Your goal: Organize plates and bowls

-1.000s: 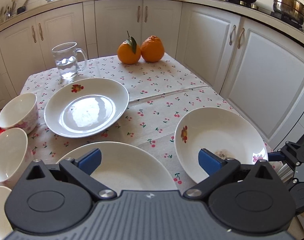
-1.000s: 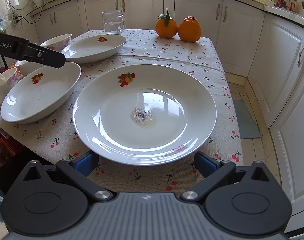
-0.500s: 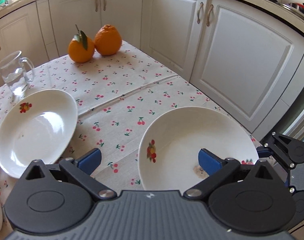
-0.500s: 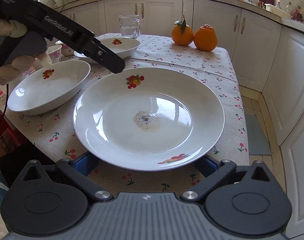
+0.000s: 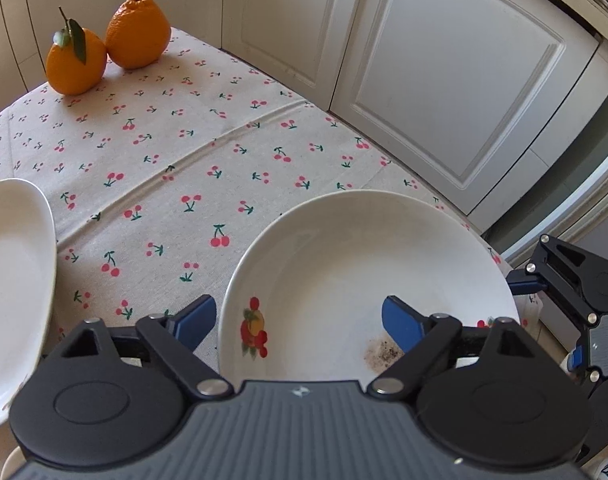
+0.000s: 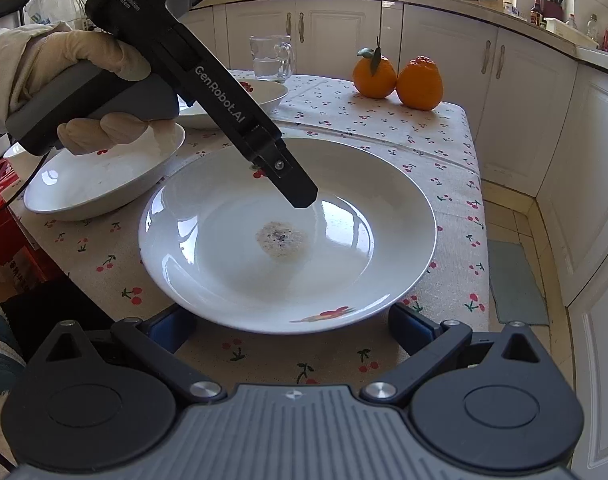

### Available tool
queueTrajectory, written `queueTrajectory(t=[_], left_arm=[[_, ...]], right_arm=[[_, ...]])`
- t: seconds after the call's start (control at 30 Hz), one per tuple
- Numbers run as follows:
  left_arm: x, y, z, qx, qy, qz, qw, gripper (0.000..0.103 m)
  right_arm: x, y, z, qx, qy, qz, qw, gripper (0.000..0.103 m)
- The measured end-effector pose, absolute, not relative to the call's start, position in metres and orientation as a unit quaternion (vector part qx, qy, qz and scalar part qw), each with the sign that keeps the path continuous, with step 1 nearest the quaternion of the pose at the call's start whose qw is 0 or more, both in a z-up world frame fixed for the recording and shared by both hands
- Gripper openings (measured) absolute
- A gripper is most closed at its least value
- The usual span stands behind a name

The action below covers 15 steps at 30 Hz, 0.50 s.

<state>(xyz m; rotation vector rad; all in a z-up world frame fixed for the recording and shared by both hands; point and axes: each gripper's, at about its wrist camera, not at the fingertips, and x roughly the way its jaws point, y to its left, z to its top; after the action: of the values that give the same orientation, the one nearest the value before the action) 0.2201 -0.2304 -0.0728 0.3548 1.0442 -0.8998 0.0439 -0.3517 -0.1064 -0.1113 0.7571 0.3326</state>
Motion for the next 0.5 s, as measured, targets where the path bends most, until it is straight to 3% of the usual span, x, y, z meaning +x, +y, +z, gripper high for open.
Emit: queueTrajectory(t=[0.27, 0.5], left_arm=[[0.2259, -0.2327, -0.0726, 0.171, 0.489, -0.424, 0.743, 0.071], [0.2296, -0.2347, -0.0714, 0.181, 0.494, -0.433, 0.732, 0.067]], right_arm=[[0.0443, -0.3490, -0.1043, -0.062, 0.369, 0.174, 0.911, 0.101], [0.0462, -0.3492, -0.1015, -0.060, 0.376, 0.177, 0.907, 0.099]])
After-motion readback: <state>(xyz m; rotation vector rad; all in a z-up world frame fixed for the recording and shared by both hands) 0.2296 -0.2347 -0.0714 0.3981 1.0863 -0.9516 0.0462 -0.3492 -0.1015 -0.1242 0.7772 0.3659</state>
